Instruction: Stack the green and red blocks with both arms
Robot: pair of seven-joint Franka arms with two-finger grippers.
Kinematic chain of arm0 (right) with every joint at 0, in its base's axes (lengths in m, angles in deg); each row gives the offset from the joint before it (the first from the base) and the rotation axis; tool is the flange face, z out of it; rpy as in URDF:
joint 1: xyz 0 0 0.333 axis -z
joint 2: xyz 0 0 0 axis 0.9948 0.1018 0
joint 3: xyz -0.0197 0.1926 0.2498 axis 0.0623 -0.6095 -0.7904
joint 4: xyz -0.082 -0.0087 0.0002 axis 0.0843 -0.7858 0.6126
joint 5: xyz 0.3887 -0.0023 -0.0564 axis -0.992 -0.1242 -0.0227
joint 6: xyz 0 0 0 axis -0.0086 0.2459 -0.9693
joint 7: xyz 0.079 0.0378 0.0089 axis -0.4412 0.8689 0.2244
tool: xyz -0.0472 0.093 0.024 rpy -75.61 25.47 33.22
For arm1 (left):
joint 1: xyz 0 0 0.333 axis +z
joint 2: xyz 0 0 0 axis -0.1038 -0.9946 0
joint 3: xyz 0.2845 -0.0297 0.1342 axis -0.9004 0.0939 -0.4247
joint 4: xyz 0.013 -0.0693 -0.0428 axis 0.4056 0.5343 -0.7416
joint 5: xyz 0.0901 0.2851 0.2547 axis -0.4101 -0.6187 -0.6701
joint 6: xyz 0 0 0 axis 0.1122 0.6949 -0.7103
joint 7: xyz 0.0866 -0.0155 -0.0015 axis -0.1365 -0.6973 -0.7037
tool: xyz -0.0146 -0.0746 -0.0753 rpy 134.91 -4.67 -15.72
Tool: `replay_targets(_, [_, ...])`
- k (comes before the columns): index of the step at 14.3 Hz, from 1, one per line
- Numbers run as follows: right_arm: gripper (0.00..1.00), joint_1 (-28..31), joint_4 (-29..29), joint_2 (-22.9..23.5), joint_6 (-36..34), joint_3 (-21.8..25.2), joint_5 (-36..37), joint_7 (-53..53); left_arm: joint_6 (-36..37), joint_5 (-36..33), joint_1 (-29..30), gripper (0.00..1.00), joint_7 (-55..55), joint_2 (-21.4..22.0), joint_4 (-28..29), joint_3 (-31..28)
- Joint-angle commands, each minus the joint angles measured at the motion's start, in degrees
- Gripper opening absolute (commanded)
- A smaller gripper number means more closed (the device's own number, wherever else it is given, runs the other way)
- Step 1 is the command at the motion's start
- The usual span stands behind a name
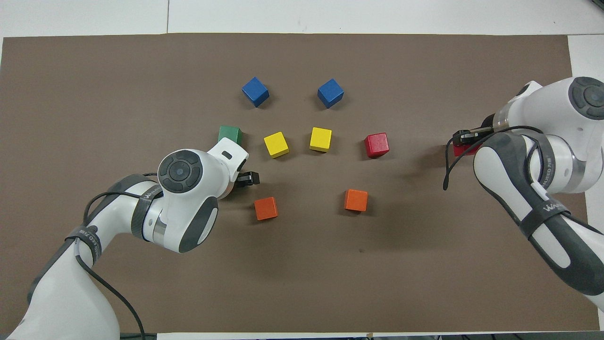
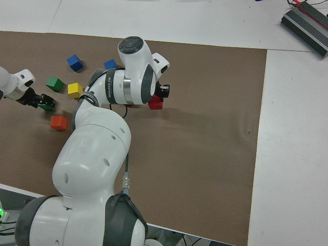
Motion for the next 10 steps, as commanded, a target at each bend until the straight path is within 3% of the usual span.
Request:
replay_targets(1, [0.0, 2.1, -0.9, 3.2, 3.3, -0.7, 0.8, -0.5, -1.5, -0.7, -0.9, 0.93, -0.7, -0.5, 0.1, -1.0])
replay_targets(4, [0.0, 2.7, -0.9, 4.5, 4.9, -0.7, 0.8, -0.7, -1.5, -0.7, -0.9, 0.67, -0.7, -0.6, 0.1, -1.1])
replay_targets(7, [0.0, 2.6, -0.8, 4.6, 5.0, -0.7, 0.8, -0.6, -1.3, -3.2, -0.6, 0.03, -0.5, -0.6, 0.1, -1.1])
replay_targets(9, [0.01, 2.6, -0.5, 4.6, 5.4, -0.7, 0.8, -0.6, -1.2, -4.3, -0.4, 0.0, -0.4, -0.6, 0.1, -1.1])
replay_targets(10, [0.14, 2.6, -0.3, 4.5, 5.9, -0.7, 0.9, -0.8, -1.1, -4.4, -0.2, 0.0, -0.3, -0.6, 0.0, -1.1])
